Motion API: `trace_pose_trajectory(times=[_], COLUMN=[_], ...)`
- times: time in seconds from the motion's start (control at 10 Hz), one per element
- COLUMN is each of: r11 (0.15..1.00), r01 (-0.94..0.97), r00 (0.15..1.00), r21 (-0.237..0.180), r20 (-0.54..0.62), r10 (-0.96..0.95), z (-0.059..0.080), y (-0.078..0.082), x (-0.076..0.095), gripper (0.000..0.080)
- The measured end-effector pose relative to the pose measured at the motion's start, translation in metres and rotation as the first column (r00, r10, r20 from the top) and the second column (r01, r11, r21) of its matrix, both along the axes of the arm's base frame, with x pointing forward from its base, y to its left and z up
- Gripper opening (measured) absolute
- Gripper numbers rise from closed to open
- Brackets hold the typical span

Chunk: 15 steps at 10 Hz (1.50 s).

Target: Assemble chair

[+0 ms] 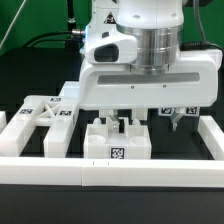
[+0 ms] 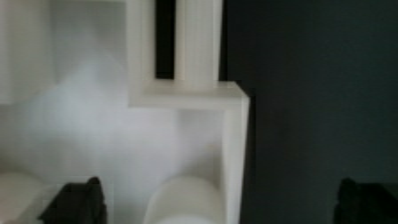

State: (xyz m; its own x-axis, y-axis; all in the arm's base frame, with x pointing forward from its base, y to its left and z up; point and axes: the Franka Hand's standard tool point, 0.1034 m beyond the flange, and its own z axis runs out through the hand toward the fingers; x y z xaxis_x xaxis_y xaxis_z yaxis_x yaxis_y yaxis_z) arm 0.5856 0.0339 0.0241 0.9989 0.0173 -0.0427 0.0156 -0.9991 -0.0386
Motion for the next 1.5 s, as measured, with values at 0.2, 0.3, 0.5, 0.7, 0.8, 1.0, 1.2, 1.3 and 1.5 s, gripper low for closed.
trace_pose_trajectory(times=[0.2,0.3,0.5,0.7,0.8,1.0,1.2,1.3,1.5], r11=[1.0,1.0,1.0,1.0,1.0,1.0,1.0,1.0,1.0], r01=[-0.004,-0.008,-0.011,-0.013,-0.013,-0.013,-0.014,-0.014,-0.007], r00=[1.0,1.0,1.0,1.0,1.0,1.0,1.0,1.0,1.0], r21=[0.002,0.002,0.002,0.002,0.003,0.003,0.003,0.003,0.004], r20=[0.001,0.001,0.0,0.0,0.0,0.0,0.0,0.0,0.0], r10=[0.004,0.008,0.011,0.013,0.013,0.013,0.014,0.014,0.007], z=[-0.0126,-0.0135,-0.0144,-0.0145,-0.0145,-0.0145,-0.0145,-0.0145,-0.0141], y=[-0.0005,-0.0008,0.0,0.0004,0.0005,0.0008,0.0009,0.0009,0.0046], x=[-0.0047,-0.0057,-0.0062,-0.0062,-0.0063,-0.0063,-0.0063,-0.0063,-0.0059], gripper=[0.0649,0.0649,0.0477,0.0339,0.0203,0.0045,0.0031,0.0031,0.0031])
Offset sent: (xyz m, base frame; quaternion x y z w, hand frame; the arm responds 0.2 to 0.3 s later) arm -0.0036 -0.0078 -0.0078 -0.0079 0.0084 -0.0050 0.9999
